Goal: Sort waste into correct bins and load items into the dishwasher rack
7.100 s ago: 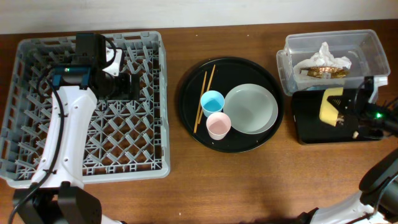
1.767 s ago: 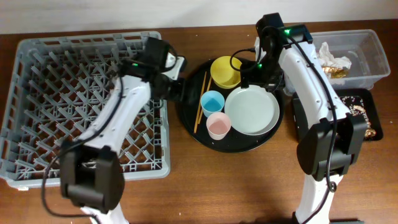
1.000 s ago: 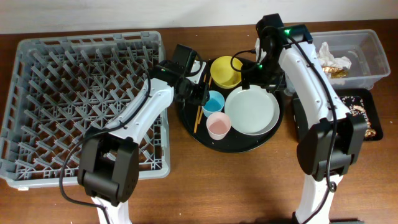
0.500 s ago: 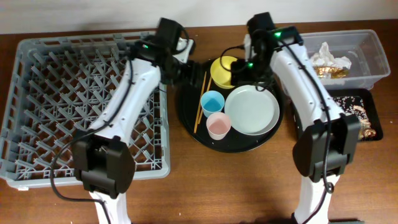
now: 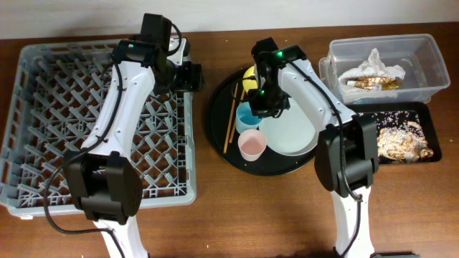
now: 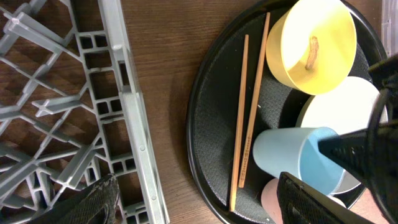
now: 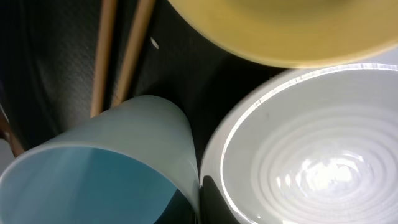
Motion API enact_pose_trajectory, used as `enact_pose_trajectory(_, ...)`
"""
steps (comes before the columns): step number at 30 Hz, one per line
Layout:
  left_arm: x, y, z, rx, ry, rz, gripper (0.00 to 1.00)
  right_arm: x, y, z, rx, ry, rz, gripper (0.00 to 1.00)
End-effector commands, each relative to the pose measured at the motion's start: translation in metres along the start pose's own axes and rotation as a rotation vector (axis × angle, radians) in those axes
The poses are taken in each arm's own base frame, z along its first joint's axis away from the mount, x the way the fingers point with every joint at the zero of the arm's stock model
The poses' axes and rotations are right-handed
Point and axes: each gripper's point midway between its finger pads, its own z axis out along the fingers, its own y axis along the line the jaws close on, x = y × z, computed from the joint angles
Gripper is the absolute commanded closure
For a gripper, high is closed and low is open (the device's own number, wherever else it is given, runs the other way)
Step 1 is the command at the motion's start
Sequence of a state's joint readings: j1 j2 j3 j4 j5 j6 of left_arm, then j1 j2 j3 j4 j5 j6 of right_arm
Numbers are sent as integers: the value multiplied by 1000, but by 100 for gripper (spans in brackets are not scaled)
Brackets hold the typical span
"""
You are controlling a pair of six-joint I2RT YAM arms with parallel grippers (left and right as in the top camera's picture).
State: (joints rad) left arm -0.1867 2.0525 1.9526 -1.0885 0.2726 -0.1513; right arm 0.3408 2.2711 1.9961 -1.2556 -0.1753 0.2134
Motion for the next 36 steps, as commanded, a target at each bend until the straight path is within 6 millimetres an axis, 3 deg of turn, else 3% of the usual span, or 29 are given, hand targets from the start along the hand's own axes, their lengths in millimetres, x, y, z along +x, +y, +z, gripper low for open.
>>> enact_pose_trajectory(1,-3,-16,-7,87,-8,7,18,-18,13,-85,-60,-198,-15,96)
enact_pose_trajectory(3,0,-42,-18,316,14,29,16,-22,19,-139,-202,-312,-12,96)
enact_pose_trajectory(5,-2,-64,-47,605,6,32,14,-22,29,-172,-436,-358,-92,96)
enact_pose_trajectory(8,-8,-71,-78,822,-13,-1,13,-13,49,-205,-781,-407,-290,96)
enact_pose_trajectory(12,-14,-95,-137,1201,-55,45,1,4,73,-241,-1071,-499,-511,96)
enact_pose_trajectory(17,-5,-118,-140,1259,-18,85,1,4,98,-245,-1098,-525,-604,95)
enact_pose_trajectory(22,8,-147,-135,1284,40,126,3,-14,113,-232,-985,-538,-581,96)
enact_pose_trajectory(25,10,-150,-135,1287,47,130,24,-19,114,-226,-935,-550,-581,95)
enact_pose_trajectory(29,10,-150,-135,1287,49,127,25,-30,108,-221,-864,-575,-554,96)
enact_pose_trajectory(30,10,-150,-135,1287,49,127,30,-31,108,-221,-858,-582,-557,96)
enact_pose_trajectory(31,10,-150,-135,1287,49,127,40,-32,108,-221,-855,-584,-558,93)
enact_pose_trajectory(32,10,-150,-135,1287,49,127,48,-32,108,-221,-855,-585,-558,62)
enact_pose_trajectory(33,10,-150,-135,1287,49,127,56,-32,108,-221,-855,-584,-558,48)
enact_pose_trajectory(36,10,-150,-135,1287,48,128,67,-32,108,-221,-856,-584,-558,41)
